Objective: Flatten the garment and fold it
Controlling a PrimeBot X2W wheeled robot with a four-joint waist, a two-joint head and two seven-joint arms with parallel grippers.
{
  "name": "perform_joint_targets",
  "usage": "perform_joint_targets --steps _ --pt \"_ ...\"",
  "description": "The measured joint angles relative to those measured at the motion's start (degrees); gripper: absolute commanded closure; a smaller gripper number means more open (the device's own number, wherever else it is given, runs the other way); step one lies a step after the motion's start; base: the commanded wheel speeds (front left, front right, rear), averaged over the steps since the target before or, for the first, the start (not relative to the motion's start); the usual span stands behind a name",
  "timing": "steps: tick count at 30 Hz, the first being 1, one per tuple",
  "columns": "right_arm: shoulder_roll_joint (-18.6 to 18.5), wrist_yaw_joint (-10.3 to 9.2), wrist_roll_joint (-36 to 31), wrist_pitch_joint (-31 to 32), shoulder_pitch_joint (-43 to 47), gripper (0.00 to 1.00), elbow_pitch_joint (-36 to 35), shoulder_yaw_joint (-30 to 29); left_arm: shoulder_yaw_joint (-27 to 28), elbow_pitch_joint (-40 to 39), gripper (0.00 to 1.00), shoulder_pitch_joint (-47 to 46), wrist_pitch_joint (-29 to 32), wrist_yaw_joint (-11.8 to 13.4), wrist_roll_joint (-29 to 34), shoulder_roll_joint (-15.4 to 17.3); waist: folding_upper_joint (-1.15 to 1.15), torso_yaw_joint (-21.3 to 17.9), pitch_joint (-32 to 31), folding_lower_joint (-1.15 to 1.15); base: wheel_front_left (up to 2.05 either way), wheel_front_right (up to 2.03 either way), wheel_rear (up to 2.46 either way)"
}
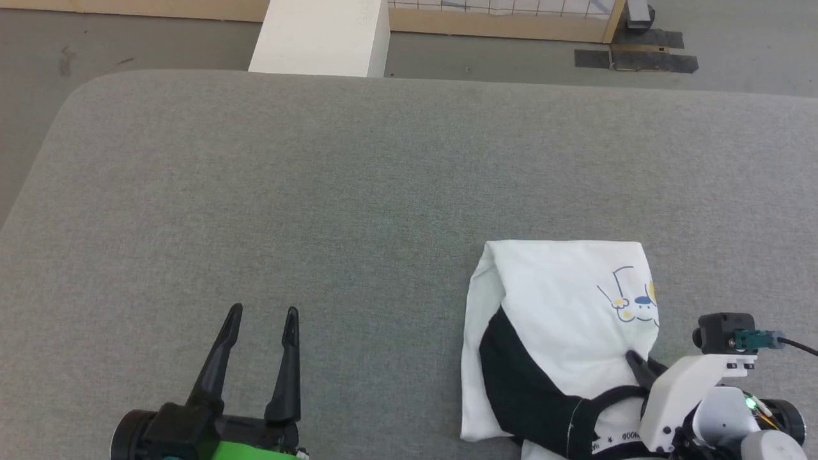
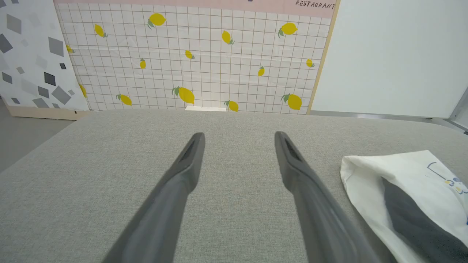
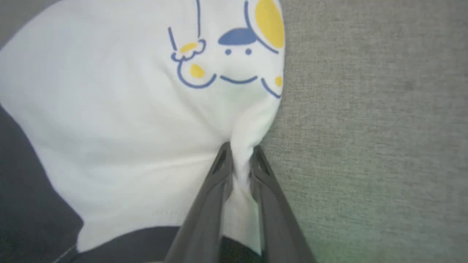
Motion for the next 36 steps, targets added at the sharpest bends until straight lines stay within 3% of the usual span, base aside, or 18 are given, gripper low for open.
perform_joint_targets --steps 12,15,25,36 --pt "0.12 0.00 -2.80 -2.79 -2.91 1.00 0.27 -0.26 -0.87 -1.54 0.00 0.01 0.70 0.66 0.42 0.31 0.00 -4.04 -1.09 0.00 0.00 0.00 0.00" --pt "-1.55 0.00 -3.87 -1.78 -4.76 1.00 -0.58 0.20 -1.12 -1.88 0.00 -0.06 1.13 0.80 0.48 0.48 0.00 -5.74 -0.88 0.00 0.00 0.00 0.00" --pt "-15.91 0.00 -4.03 2.40 -15.17 1.00 -2.66 4.74 -2.27 -3.65 0.00 -4.19 2.82 0.59 1.30 1.57 0.00 -11.01 2.86 0.00 0.00 0.00 0.00" --pt "-32.83 0.01 -3.05 7.06 -25.84 1.00 -2.18 6.86 -2.70 -5.88 0.00 -11.54 3.61 0.10 3.61 3.11 0.00 -13.33 13.39 0.01 0.00 0.00 0.00"
